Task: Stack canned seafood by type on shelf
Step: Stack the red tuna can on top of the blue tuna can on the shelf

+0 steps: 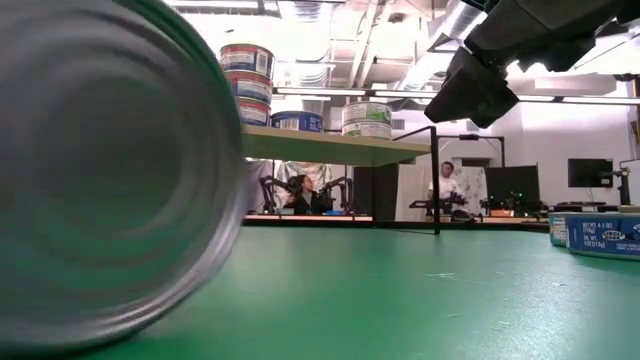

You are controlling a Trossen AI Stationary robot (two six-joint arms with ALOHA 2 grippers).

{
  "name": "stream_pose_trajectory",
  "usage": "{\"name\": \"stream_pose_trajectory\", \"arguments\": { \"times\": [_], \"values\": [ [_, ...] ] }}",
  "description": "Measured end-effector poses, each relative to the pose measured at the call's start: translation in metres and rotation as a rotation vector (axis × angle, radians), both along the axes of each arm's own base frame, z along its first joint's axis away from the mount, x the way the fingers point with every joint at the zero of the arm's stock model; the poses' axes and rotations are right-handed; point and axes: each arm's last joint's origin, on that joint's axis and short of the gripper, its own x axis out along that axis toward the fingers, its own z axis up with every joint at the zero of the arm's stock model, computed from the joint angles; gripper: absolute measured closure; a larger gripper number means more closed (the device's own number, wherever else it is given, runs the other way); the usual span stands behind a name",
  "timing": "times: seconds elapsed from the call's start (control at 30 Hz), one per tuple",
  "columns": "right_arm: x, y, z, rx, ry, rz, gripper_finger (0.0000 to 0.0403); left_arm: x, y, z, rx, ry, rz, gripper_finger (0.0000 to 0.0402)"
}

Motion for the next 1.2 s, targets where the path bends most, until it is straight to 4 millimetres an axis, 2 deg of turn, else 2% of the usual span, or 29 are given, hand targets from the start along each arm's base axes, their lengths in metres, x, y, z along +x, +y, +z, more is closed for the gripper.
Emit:
{"name": "stream_pose_trajectory", "arguments": {
  "times": [0.17, 0.3, 0.43, 0.6, 0.73, 0.9, 1.07, 1.2],
  "values": [
    [0.0, 0.004, -0.001, -0.053, -0.035, 0.051, 0.0117, 0.008, 0.013, 0.0, 0.136, -0.041, 0.018, 0.0172],
    [0.004, 0.01, 0.002, -0.127, -0.139, 0.128, 0.0117, 0.014, 0.02, 0.0, 0.242, -0.063, -0.022, 0.0172],
    [0.009, 0.01, 0.004, -0.172, -0.206, 0.156, 0.0117, 0.016, 0.024, 0.0, 0.274, -0.07, -0.015, 0.0172],
    [0.016, 0.008, -0.01, -0.274, -0.191, 0.194, 0.0116, 0.014, 0.027, -0.002, 0.319, -0.041, -0.036, 0.0172],
    [0.032, 0.004, -0.009, -0.331, -0.191, 0.204, 0.0116, 0.011, 0.03, -0.003, 0.344, -0.003, -0.04, 0.0172],
    [0.052, -0.006, 0.001, -0.405, -0.121, 0.271, 0.0116, -0.004, 0.033, -0.002, 0.425, 0.058, -0.022, 0.0172],
    [0.065, -0.018, 0.019, -0.493, -0.025, 0.368, 0.0116, -0.025, 0.03, 0.013, 0.528, 0.004, -0.004, 0.0176],
    [0.074, -0.034, 0.035, -0.521, 0.014, 0.427, 0.0116, -0.028, 0.039, 0.018, 0.568, -0.031, -0.025, 0.019]
  ]
}}
